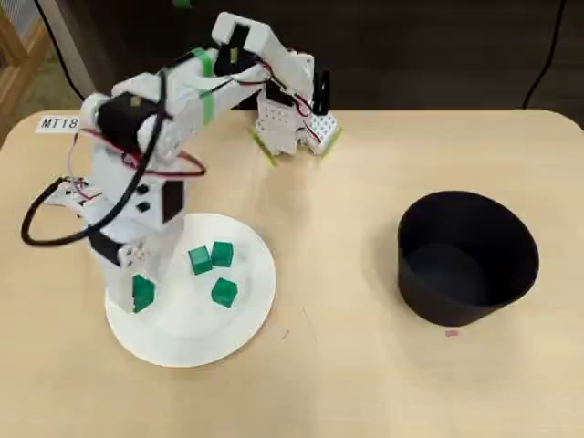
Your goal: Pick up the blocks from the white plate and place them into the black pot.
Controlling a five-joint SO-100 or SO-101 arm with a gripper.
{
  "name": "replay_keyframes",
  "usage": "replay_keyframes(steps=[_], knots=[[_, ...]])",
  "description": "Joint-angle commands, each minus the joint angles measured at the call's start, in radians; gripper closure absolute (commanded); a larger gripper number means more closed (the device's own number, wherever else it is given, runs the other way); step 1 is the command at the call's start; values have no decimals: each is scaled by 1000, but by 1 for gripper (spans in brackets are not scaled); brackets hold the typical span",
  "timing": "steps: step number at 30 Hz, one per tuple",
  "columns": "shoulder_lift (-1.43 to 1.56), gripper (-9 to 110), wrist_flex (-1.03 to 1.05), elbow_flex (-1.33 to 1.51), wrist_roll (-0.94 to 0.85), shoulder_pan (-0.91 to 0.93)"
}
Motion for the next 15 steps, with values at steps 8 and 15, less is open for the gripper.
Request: replay_keyframes(steps=[8, 15], knots=[[468, 104, -126, 373, -51, -643], [692, 104, -483, 973, -31, -851]])
